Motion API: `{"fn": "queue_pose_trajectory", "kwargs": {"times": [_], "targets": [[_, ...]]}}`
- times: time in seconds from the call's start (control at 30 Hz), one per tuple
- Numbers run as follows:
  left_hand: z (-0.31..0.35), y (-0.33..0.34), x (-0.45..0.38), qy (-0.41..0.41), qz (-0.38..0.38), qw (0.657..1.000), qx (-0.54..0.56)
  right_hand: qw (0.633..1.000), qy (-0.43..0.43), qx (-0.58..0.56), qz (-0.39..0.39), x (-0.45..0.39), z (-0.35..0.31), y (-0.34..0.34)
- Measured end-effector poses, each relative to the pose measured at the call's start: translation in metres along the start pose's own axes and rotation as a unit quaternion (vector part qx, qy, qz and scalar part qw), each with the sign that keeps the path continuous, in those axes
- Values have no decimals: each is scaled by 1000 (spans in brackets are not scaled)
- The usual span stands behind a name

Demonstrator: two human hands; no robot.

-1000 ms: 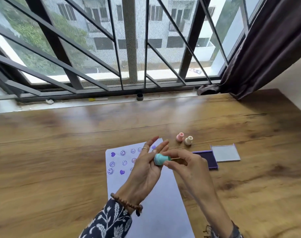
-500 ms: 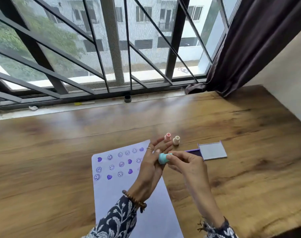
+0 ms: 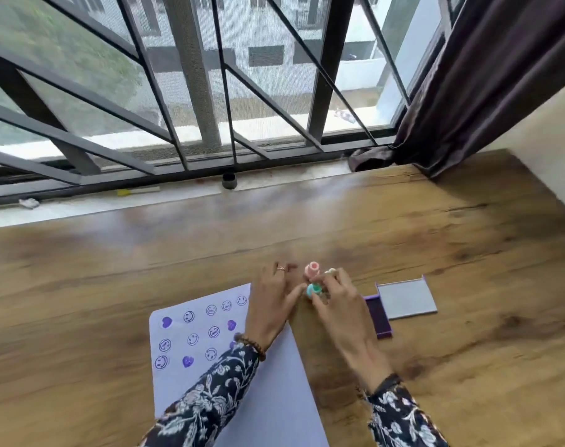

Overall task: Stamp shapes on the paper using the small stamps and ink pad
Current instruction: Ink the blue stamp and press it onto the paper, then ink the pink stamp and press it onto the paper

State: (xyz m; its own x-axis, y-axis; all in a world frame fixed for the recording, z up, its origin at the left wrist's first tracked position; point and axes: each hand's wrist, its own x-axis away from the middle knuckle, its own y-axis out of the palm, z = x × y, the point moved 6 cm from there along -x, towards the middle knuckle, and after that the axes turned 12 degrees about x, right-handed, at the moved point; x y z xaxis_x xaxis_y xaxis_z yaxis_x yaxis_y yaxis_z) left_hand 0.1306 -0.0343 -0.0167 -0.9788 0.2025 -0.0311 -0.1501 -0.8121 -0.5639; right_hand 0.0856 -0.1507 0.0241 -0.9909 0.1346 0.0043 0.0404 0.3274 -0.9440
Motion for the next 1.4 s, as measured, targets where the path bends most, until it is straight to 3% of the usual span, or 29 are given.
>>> {"fn": "queue_pose_trajectory", "kwargs": {"times": [0.27, 0.5, 0.7, 0.8, 0.87, 0.97, 1.17, 1.3, 1.4], "targets": [[-7, 15, -27, 39, -51, 995, -72, 999, 11, -40, 17, -7, 11, 1], [14, -10, -12, 98, 14, 993, -67, 985, 57, -151, 68, -10, 14, -19], [42, -41, 11, 102, 68, 992, -35, 964, 29, -264, 34, -7, -9, -37], [52, -50, 19, 73, 40, 990, 113, 903, 100, -418, 10, 4, -5, -44], [61, -50, 26, 52, 9, 969, 242, 839, 138, -526, -17, 13, -2, -45], [71, -40, 35, 16, -6, 942, 335, 781, 164, -601, -46, 28, 1, -49], [86, -31, 43, 33, -20, 920, 390, 731, 206, -648, -55, 48, 14, -45], [99, -29, 46, 89, -52, 927, 360, 664, 289, -690, -20, 58, 27, -33], [92, -28, 47, 36, -48, 910, 410, 617, 302, -726, -22, 66, 33, -28]]}}
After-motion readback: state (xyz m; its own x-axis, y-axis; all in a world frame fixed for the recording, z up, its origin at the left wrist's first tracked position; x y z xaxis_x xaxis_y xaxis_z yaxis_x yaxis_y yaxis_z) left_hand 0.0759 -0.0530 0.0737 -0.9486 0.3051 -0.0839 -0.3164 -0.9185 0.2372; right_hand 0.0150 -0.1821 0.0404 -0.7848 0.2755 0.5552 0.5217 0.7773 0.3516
